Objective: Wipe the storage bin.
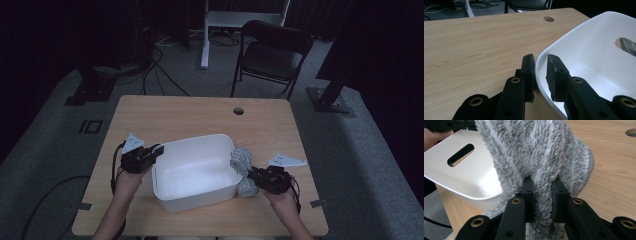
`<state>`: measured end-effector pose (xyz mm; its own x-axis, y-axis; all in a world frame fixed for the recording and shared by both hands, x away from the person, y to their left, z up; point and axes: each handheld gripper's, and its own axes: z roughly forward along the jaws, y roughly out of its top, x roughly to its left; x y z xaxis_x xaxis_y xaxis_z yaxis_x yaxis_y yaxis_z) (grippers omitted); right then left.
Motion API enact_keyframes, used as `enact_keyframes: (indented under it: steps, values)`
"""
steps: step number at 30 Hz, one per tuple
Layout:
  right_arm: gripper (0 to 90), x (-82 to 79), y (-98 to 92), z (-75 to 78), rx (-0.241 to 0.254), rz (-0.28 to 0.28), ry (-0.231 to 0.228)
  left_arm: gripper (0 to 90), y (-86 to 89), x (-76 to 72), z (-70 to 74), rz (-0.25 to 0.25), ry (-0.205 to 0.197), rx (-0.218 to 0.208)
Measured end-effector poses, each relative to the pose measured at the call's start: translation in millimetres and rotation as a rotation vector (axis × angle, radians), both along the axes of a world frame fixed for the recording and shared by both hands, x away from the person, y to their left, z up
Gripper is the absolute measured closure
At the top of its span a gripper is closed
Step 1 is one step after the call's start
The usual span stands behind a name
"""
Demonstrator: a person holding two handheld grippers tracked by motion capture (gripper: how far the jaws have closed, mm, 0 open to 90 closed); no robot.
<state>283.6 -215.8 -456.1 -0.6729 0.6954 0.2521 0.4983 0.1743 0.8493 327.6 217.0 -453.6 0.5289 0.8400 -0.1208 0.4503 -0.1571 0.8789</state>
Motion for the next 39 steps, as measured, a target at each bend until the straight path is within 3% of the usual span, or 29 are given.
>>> enact_keyframes:
  steps: [5,8,12,18,20,25,29,32,39]
  values:
    - [76.9,4.3,4.5,-8.8,-0.039,-0.013,0.03,76.4,0.0,0.2,-0.1,-0.002,0.0,-0.003]
    - [76.9,6.1,3.2,-10.3,-0.023,-0.009,0.047,76.4,0.3,0.5,-0.4,-0.007,0.001,-0.007]
    - [76.7,5.7,1.6,-0.4,-0.047,-0.013,0.009,76.4,1.1,0.8,-0.4,-0.013,0.0,-0.007]
    - [76.7,10.9,0.2,13.6,-0.017,-0.02,-0.026,76.4,0.6,0.9,-0.3,-0.015,0.0,-0.005]
    - [76.8,15.0,6.7,12.6,-0.043,-0.014,-0.036,76.4,0.0,0.9,-0.2,-0.011,0.0,-0.003]
    - [77.1,19.6,6.2,4.8,-0.033,-0.013,-0.014,76.3,-0.7,1.0,0.1,-0.005,0.001,0.001]
    - [77.3,23.5,10.8,-2.0,-0.07,-0.019,0.002,76.3,-0.9,1.0,0.0,-0.002,0.002,-0.001]
    - [77.2,26.1,10.1,-4.6,-0.061,-0.018,0.016,76.2,-0.4,1.3,-0.2,-0.008,0.002,-0.005]
    - [76.9,32.2,3.5,8.2,-0.035,-0.016,-0.005,76.3,0.3,1.8,-0.3,-0.015,0.001,-0.005]
